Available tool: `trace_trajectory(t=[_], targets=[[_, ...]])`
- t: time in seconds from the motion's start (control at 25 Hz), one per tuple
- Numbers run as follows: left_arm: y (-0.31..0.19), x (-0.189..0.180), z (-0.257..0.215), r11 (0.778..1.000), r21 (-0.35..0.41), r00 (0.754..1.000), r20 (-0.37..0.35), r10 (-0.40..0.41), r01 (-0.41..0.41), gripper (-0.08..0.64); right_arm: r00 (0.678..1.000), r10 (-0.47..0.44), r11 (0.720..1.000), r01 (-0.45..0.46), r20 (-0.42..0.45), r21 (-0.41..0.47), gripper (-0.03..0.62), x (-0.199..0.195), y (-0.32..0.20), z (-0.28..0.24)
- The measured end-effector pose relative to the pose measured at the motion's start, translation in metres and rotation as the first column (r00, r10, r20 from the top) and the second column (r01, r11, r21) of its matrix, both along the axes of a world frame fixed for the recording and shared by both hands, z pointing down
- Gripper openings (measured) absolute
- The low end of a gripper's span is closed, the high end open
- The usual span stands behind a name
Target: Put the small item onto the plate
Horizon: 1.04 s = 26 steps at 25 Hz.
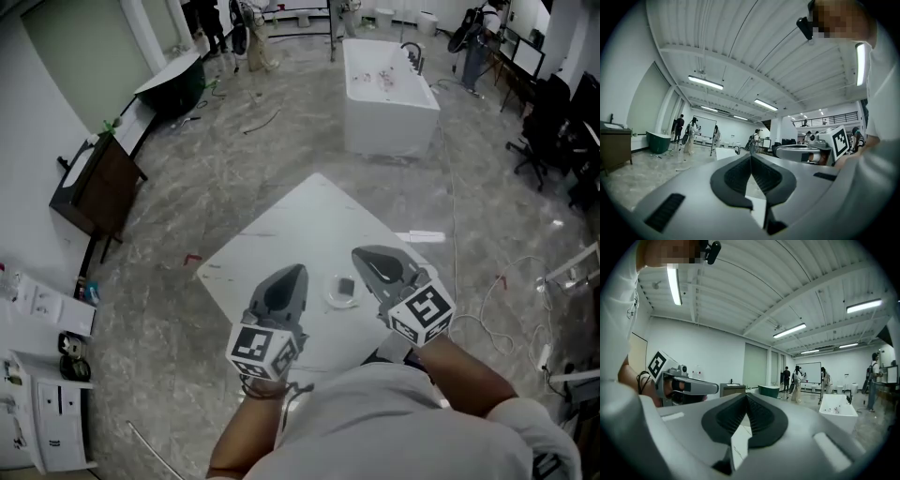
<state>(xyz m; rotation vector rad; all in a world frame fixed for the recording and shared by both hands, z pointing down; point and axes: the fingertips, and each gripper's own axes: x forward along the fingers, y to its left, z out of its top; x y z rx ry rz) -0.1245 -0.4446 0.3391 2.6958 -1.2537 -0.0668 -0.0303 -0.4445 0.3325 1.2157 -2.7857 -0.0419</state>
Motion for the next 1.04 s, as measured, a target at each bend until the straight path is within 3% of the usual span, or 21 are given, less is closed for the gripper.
trace_trajectory(t=[0.36, 0.52, 1.04], targets=[[0.025, 0.021, -0.056, 0.995, 0.091, 0.999, 0.017, 0.027, -0.028, 0.006, 0.997, 0.062, 0.995, -0.066, 0.052, 0.073, 0.003, 0.013, 0.042, -0.056], [0.029, 0.022, -0.056, 0.995, 0.101, 1.0, 0.016, 0.015, -0.016, 0.006, 0.997, 0.064, 0.992, -0.069, 0.049, 0.105, 0.003, 0.016, 0.052, -0.065], [0.039, 0.029, -0.051, 0.993, 0.115, 0.999, 0.053, 0.011, -0.017, 0.006, 0.994, 0.082, 0.992, -0.088, 0.07, 0.094, 0.003, 0.025, 0.065, -0.068]])
